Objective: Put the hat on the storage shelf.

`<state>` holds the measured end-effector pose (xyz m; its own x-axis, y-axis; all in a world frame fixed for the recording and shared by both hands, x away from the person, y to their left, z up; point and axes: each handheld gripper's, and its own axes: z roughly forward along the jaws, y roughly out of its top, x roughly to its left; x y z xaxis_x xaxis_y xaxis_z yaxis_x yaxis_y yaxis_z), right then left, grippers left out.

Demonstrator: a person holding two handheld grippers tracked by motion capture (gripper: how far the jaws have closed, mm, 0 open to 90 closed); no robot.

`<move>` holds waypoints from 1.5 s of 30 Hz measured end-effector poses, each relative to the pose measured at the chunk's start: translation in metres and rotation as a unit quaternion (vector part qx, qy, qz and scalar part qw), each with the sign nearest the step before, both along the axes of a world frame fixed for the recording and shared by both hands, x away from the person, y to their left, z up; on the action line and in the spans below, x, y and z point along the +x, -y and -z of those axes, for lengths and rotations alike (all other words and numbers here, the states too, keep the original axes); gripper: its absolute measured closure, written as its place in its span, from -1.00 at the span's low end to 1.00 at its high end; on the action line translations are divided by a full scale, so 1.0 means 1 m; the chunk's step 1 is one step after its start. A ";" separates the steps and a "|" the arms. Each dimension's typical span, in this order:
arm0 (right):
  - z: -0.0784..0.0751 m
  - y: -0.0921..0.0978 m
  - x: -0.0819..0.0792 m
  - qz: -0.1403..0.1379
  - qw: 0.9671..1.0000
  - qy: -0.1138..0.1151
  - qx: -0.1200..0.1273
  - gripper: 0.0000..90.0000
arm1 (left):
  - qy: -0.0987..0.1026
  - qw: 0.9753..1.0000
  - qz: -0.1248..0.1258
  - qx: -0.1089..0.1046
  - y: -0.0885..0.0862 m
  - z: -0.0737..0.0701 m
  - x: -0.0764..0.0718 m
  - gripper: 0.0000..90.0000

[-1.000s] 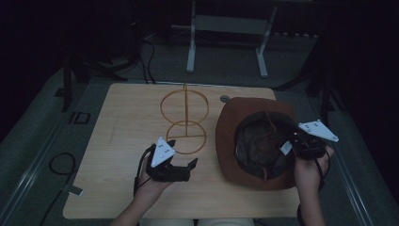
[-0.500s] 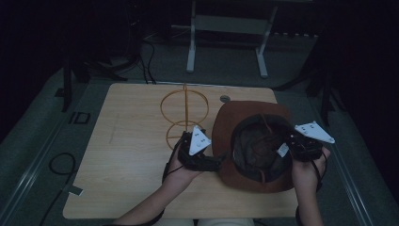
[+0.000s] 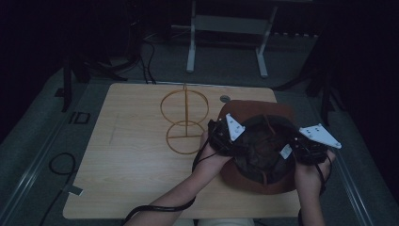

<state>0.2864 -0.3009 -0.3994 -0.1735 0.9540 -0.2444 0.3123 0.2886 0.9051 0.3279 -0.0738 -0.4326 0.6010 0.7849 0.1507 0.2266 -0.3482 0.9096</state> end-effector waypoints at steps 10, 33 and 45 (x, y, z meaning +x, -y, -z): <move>-0.006 -0.009 -0.015 -0.016 1.000 0.011 0.000 0.89 | 0.010 0.999 -0.039 0.013 0.004 0.014 0.016 0.35; 0.014 0.004 -0.052 -0.022 0.999 -0.008 0.035 0.71 | 0.022 1.000 0.005 -0.006 0.013 -0.018 0.008 0.94; -0.004 0.019 -0.091 -0.119 0.991 0.006 0.067 0.02 | 0.086 0.996 0.021 -0.012 0.013 -0.042 -0.008 0.94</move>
